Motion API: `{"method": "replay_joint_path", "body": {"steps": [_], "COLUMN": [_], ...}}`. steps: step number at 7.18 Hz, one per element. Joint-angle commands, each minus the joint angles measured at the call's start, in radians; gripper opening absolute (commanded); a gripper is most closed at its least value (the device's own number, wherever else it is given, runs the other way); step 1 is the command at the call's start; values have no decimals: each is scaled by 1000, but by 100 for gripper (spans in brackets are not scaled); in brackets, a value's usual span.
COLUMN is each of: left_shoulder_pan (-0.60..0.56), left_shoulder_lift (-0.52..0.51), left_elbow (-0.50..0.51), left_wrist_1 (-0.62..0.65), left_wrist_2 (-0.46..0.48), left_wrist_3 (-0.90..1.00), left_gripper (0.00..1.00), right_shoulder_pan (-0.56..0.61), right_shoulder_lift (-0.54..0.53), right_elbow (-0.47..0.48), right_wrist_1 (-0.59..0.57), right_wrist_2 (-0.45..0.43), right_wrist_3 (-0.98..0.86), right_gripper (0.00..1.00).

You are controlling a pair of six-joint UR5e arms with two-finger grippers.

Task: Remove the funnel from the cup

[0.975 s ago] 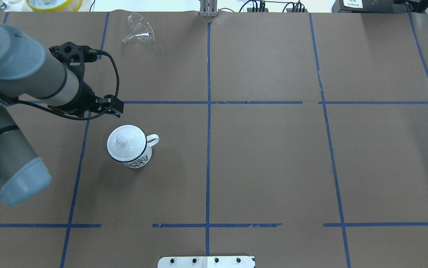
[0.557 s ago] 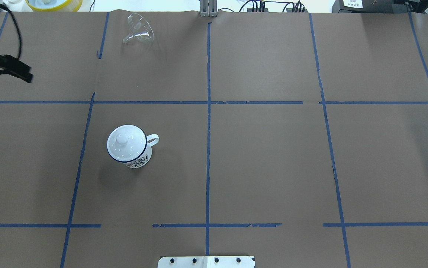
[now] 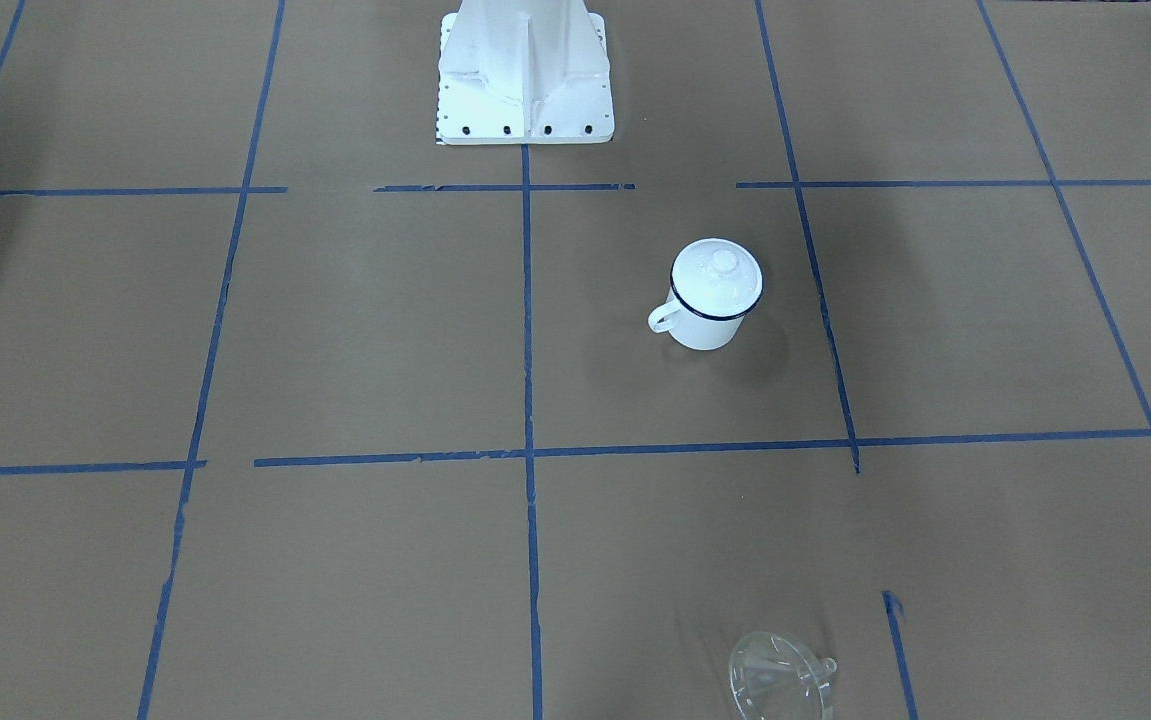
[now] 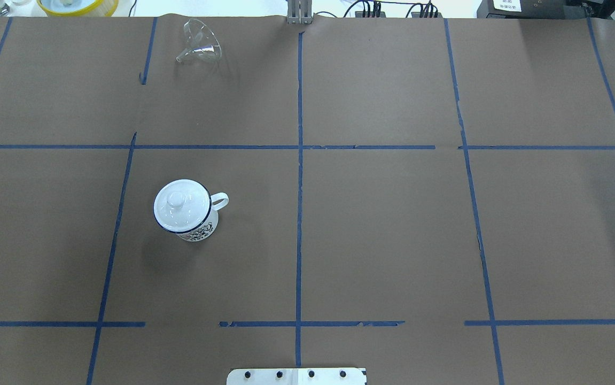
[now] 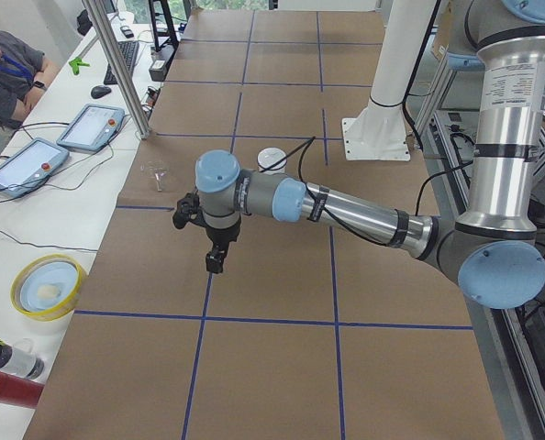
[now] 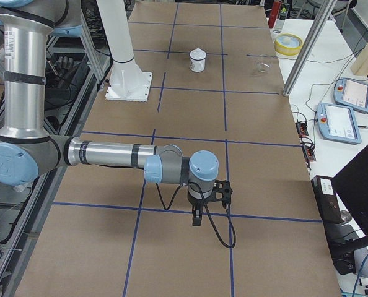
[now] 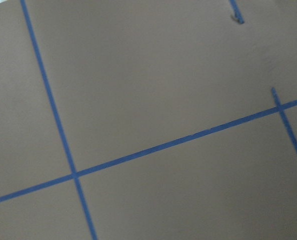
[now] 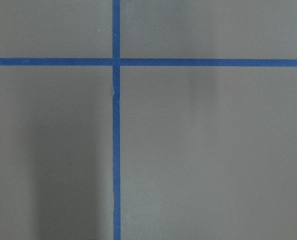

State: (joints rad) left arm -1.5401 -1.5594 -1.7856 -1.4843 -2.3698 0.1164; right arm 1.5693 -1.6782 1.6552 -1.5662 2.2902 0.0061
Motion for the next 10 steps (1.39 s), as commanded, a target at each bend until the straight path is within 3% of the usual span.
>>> {"method": "replay_joint_path", "body": {"steps": [1, 3, 10], "left_shoulder_pan": [-67, -112, -117], "left_shoulder_lift": [70, 116, 127], "left_elbow": [134, 129, 127], "left_wrist_1": [-35, -37, -40], "left_wrist_2": [-17, -14, -9], "left_wrist_3": [37, 26, 20], "left_gripper": [100, 100, 100], "right_shoulder_pan": [0, 0, 0], "right_shoulder_lift": [0, 0, 0], "right_elbow": [1, 1, 0], "right_wrist_1": [0, 0, 0], "right_wrist_2": [0, 0, 0], "right_wrist_3": [0, 0, 0], "right_gripper": [100, 100, 100]}}
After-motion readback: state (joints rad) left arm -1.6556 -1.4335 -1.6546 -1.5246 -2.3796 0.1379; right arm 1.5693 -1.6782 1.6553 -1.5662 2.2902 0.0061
